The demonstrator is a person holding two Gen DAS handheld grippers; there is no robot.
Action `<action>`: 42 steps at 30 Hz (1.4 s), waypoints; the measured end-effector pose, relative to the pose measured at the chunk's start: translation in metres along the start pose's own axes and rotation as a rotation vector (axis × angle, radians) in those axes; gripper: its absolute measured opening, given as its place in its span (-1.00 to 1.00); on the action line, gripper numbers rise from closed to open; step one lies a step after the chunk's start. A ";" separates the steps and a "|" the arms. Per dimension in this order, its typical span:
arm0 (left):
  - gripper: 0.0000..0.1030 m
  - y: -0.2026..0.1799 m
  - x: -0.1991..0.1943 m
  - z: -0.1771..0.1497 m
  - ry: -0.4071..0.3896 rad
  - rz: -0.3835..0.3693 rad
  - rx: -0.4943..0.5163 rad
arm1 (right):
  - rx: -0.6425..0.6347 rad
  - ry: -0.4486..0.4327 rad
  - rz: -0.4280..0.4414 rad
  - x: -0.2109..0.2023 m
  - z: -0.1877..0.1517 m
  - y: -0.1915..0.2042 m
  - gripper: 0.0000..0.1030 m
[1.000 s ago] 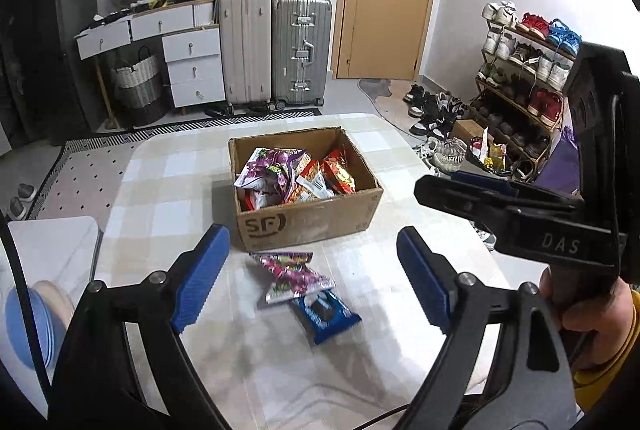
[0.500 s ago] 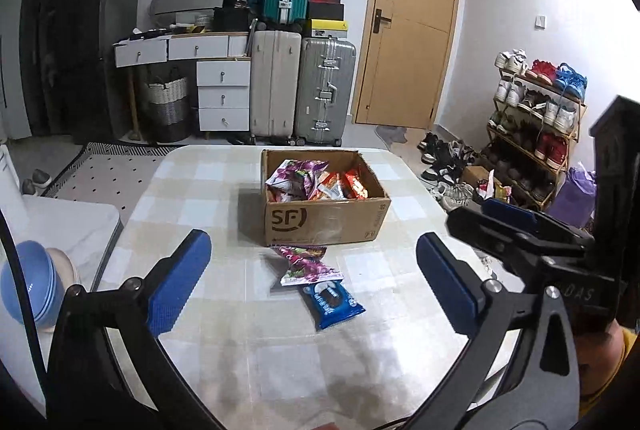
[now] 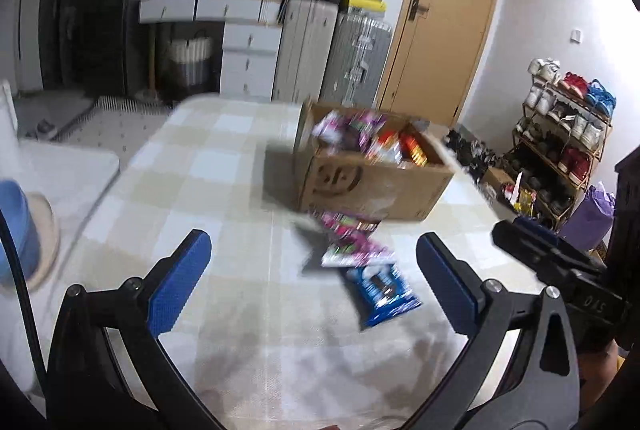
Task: Organize snacks
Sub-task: 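Withdraw both tools from the box toward the remaining snacks, then grasp the purple candy bag with left tool while right tool grasps the blue Oreo pack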
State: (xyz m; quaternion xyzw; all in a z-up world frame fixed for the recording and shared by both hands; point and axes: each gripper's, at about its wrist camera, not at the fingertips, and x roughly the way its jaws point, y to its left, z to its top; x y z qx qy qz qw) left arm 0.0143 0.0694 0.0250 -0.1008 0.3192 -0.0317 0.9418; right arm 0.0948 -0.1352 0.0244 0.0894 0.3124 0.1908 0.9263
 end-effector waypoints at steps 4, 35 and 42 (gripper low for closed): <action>0.99 0.011 0.042 0.004 0.086 0.017 -0.028 | -0.013 0.022 0.005 0.037 -0.012 -0.006 0.78; 0.97 -0.008 0.112 0.004 0.197 0.005 -0.032 | -0.015 0.156 0.055 0.063 -0.033 -0.003 0.78; 0.97 -0.012 0.161 0.010 0.281 -0.033 -0.080 | 0.062 0.206 0.126 0.066 -0.036 -0.014 0.78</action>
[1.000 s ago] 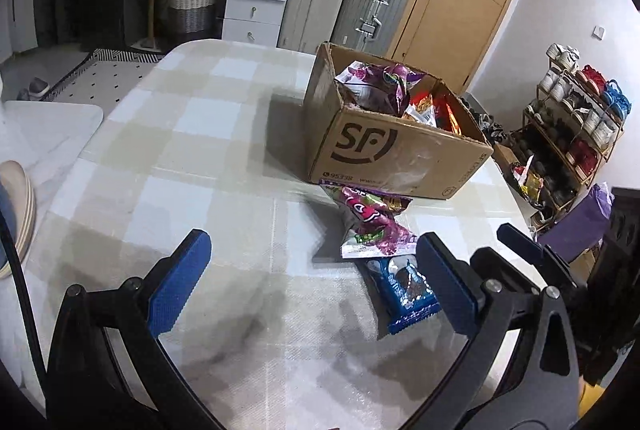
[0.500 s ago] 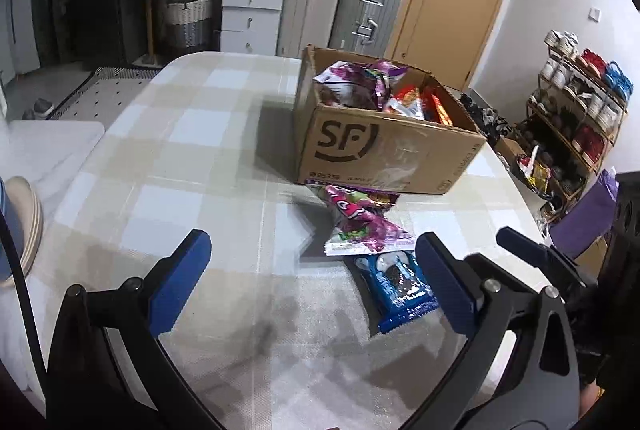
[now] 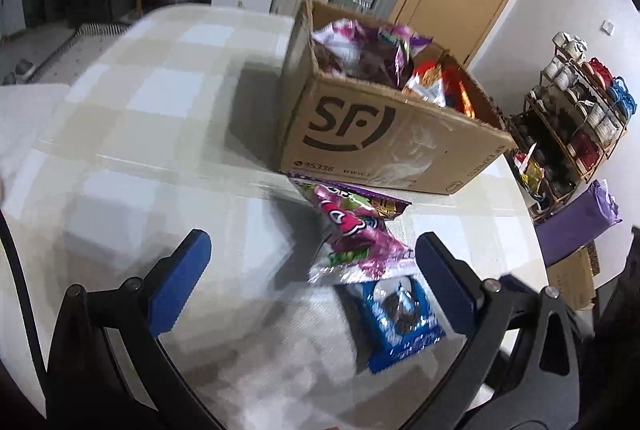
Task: Organize snacks
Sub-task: 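Grasp the purple candy bag with left tool while right tool grasps the blue Oreo pack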
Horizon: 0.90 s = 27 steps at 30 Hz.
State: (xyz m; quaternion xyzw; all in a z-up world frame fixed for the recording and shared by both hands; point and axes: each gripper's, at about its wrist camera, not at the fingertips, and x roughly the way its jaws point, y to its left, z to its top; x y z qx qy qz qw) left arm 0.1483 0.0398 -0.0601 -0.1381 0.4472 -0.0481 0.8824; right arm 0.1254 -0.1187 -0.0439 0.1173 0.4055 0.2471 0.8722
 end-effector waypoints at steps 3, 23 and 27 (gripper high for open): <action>0.97 -0.004 0.022 0.006 0.038 0.002 -0.007 | -0.008 0.008 -0.007 0.001 -0.001 -0.004 0.78; -0.55 0.022 0.060 0.022 0.132 -0.118 -0.041 | 0.029 0.067 -0.021 0.020 -0.001 -0.010 0.78; -0.58 0.039 0.051 0.026 0.113 -0.101 -0.046 | 0.016 0.090 -0.056 0.030 -0.001 -0.004 0.78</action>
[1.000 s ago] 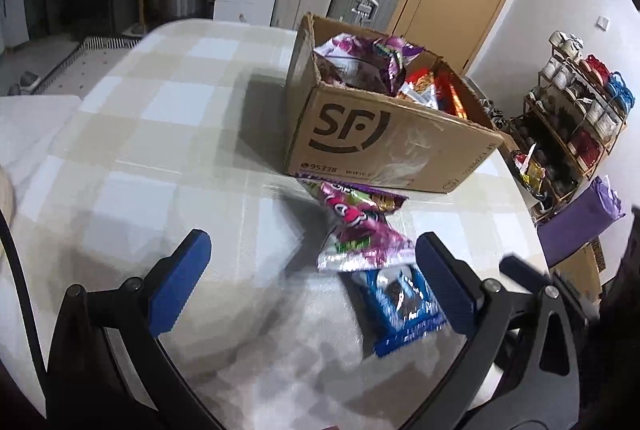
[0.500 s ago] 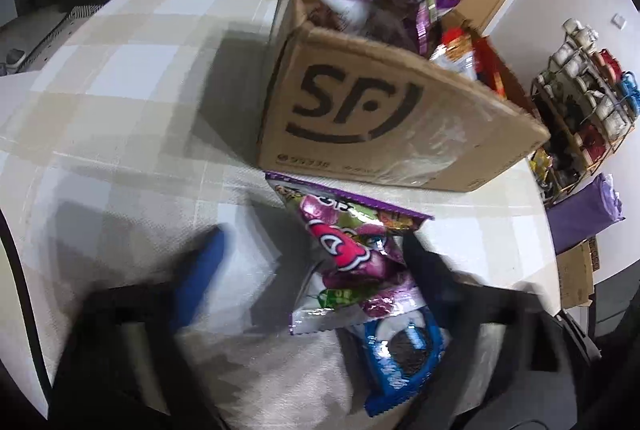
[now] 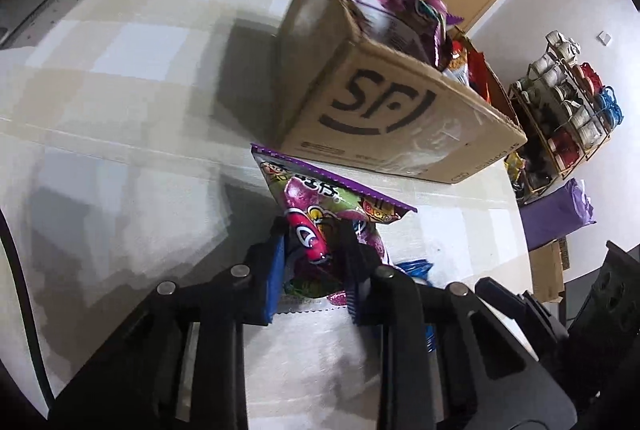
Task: Organize snacks
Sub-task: 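Grasp the purple candy bag with left tool while right tool grasps the blue Oreo pack, then lift and carry the candy bag and blue Oreo pack over the box with both tools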
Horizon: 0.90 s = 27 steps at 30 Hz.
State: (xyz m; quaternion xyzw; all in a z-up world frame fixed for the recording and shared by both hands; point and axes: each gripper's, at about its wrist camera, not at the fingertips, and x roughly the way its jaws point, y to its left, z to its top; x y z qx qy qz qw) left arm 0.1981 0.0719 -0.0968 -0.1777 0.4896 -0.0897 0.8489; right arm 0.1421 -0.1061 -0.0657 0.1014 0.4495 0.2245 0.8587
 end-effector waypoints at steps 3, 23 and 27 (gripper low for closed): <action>-0.58 0.012 -0.012 -0.003 -0.015 0.017 -0.005 | 0.008 0.030 -0.015 0.009 -0.002 0.005 0.78; -0.58 0.038 -0.081 -0.021 -0.097 0.040 0.005 | -0.224 0.116 -0.279 0.063 -0.004 0.057 0.10; -0.58 0.037 -0.079 -0.025 -0.095 0.051 0.001 | -0.221 0.121 -0.275 0.055 0.001 0.050 -0.13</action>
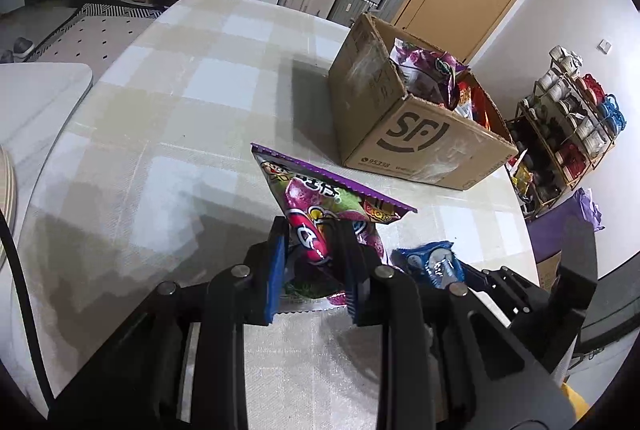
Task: Organize snacks
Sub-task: 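Lift and carry the candy bag and blue Oreo pack over the box with both tools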
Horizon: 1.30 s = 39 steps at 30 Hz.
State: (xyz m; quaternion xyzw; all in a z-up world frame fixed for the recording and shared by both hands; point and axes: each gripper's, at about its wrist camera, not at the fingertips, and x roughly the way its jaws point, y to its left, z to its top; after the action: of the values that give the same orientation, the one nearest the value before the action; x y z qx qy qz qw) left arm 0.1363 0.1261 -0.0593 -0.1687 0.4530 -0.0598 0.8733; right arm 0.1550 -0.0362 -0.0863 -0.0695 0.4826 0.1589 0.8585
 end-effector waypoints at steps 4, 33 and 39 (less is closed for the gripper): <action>-0.58 -0.004 -0.005 -0.009 0.000 0.018 -0.001 | 0.053 -0.010 0.053 -0.008 0.003 -0.021 -0.13; -0.58 -0.091 -0.051 -0.096 -0.051 0.018 0.229 | 0.188 -0.211 0.321 -0.111 -0.057 -0.087 -0.13; -0.58 -0.091 -0.053 -0.096 -0.045 0.003 0.235 | 0.182 -0.209 0.324 -0.106 -0.055 -0.085 -0.13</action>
State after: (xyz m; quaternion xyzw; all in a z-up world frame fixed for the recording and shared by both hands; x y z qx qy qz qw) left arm 0.0322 0.0312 -0.0380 -0.0659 0.4236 -0.1076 0.8970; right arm 0.0885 -0.1531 -0.0284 0.1038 0.4081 0.2568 0.8699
